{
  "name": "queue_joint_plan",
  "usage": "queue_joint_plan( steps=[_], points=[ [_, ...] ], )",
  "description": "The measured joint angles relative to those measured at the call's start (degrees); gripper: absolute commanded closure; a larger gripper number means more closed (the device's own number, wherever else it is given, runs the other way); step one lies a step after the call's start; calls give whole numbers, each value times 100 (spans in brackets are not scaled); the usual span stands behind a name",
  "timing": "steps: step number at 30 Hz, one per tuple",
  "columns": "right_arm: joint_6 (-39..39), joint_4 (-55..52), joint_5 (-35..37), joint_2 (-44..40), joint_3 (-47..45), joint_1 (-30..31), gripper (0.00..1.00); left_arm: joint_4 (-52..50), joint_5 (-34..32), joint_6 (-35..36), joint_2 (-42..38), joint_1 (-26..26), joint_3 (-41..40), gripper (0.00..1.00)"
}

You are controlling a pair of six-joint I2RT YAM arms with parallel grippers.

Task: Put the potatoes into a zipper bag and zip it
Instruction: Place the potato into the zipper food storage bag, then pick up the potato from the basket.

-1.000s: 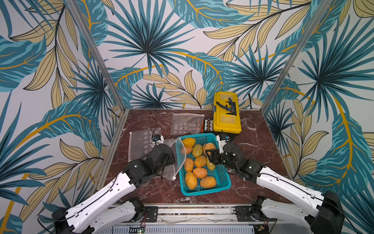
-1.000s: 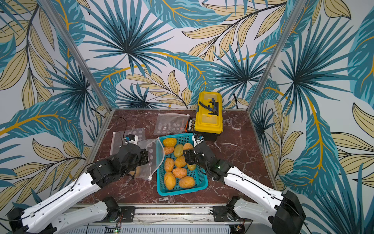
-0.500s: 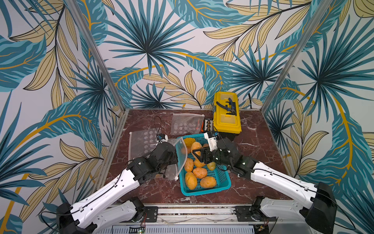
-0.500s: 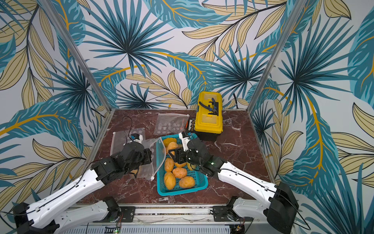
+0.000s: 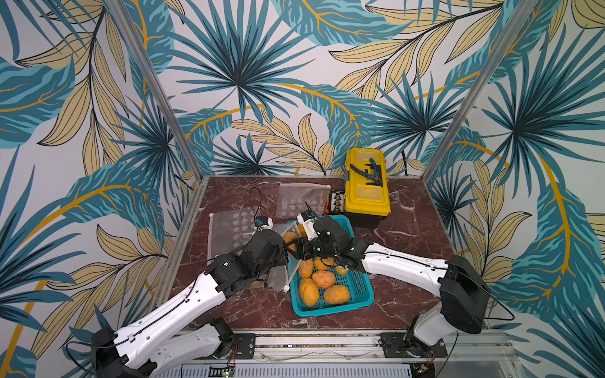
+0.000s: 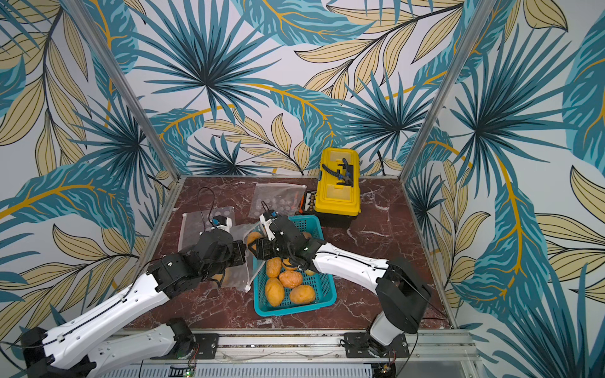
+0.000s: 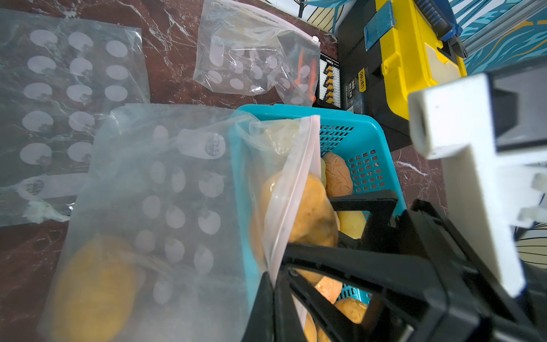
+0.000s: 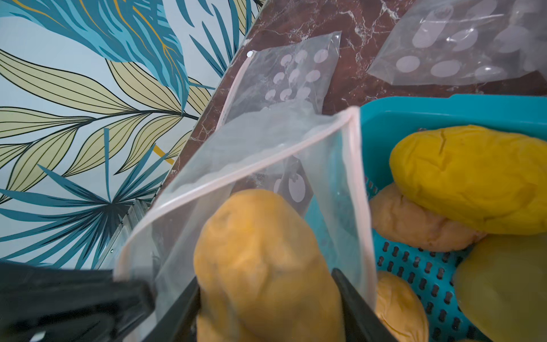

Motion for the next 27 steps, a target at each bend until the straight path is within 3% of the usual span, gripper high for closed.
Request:
queue_joint_plan(
  steps=[10, 18, 22, 27],
  points=[
    [-17, -42, 76, 46, 122, 0, 12, 0, 7, 44, -2, 0, 0, 100],
    [-74, -289, 433, -645, -74, 0, 9, 13, 11, 55, -44, 4, 0, 100],
    [-103, -483, 988, -1405, -407, 7, 2, 13, 7, 57, -57, 4, 0, 100],
    [151, -1211, 2391, -2382, -774, 9, 1, 13, 7, 55, -164, 4, 0, 100]
  ],
)
